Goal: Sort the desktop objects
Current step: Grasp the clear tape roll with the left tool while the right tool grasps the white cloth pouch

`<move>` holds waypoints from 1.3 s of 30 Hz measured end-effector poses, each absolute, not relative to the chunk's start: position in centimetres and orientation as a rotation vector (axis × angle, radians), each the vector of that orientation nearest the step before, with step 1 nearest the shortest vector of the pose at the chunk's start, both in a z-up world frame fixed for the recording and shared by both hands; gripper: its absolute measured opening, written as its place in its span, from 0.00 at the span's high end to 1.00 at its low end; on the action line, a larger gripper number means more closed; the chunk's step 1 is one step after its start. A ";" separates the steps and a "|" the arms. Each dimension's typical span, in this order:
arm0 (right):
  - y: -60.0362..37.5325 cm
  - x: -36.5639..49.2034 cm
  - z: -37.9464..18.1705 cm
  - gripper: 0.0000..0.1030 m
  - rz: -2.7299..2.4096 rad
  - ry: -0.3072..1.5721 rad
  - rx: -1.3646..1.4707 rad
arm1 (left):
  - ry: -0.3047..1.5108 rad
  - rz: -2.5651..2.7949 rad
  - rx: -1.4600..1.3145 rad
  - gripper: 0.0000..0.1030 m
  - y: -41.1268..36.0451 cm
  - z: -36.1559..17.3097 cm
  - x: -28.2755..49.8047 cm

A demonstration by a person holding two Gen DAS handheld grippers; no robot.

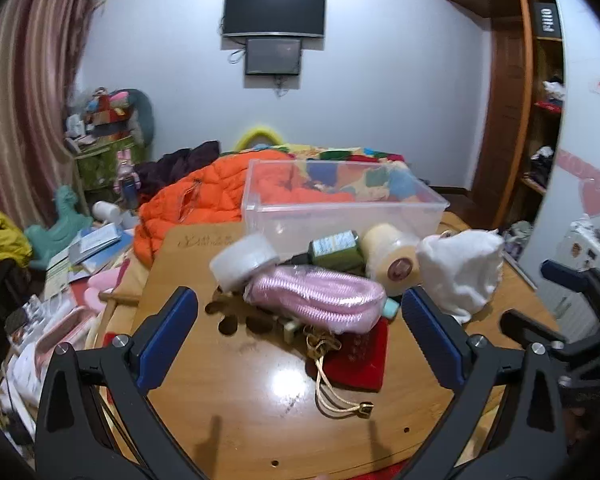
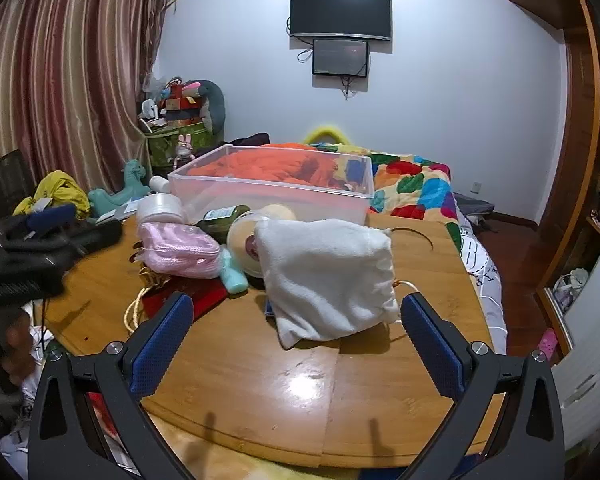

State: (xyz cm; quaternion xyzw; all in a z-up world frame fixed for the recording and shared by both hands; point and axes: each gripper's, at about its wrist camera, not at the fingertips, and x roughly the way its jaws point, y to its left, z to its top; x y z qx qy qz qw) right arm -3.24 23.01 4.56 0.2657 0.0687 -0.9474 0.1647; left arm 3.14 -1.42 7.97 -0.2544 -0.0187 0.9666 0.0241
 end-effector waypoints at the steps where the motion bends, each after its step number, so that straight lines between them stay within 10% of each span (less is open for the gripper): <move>1: 23.1 -3.5 4.3 0.00 -2.703 0.197 0.762 | -0.058 2.963 -0.789 0.00 -1.7 8.4 3.1; 31: 20.6 -14.4 -4.8 0.02 -2.593 0.338 1.141 | -0.017 2.624 -1.274 0.00 -6.6 2.4 -11.7; 39: 21.7 -13.7 -4.2 0.16 -2.588 0.272 1.103 | -0.067 2.594 -1.296 0.23 -6.9 2.1 -11.9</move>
